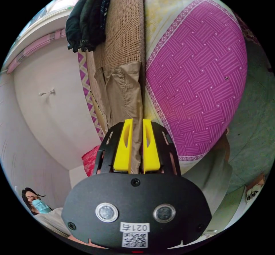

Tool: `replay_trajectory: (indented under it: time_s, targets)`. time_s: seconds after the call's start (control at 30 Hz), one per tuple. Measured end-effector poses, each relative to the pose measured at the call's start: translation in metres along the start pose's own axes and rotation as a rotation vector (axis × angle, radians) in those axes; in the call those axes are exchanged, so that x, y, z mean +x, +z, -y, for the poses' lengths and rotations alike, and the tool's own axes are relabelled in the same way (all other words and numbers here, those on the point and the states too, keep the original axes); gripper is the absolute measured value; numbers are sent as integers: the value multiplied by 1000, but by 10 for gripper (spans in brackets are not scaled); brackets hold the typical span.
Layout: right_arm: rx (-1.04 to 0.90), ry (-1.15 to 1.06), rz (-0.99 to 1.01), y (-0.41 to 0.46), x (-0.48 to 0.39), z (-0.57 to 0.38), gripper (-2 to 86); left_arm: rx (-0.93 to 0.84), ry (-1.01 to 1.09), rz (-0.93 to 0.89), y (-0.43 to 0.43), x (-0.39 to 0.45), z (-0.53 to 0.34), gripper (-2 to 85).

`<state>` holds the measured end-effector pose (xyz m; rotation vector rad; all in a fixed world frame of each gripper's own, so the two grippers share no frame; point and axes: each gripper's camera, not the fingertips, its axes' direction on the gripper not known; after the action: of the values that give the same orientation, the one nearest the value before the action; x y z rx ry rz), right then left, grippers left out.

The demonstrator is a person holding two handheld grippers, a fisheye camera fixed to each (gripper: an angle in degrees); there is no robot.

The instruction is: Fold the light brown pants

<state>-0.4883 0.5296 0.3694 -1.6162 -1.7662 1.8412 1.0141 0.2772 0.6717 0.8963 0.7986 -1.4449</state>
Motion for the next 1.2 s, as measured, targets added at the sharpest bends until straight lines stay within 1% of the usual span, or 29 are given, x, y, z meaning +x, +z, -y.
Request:
replay_trajectory:
  time_s: [0.1,0.2,0.53,0.8,0.93,1.0,1.1,1.2]
  targets:
    - [-1,-36,-13,-2,-6,-7,19,-4,-4,-15,4,-8,-9,64]
    - [-7,-48,2,-2,-11,-12,7,0,-13,-40,10,-14,-19,64]
    - [-35,-43,-89,9,-26,-19,-2,38,-45,-106,24,-32,-55,60]
    - [-64,-45,-170,29,-41,-7,-3,49,-69,-113,38,-49,-79,58]
    - [-95,-35,-199,45,-43,-1,2,96,-87,-137,43,-56,-90,62]
    - [-118,-35,-273,52,-46,1,7,120,-103,-146,44,-60,-95,64]
    - [-149,-29,-326,58,-48,3,16,173,-131,-170,46,-67,-100,65]
    - [-167,-31,-319,62,-51,8,36,228,-159,-217,50,-74,-99,66]
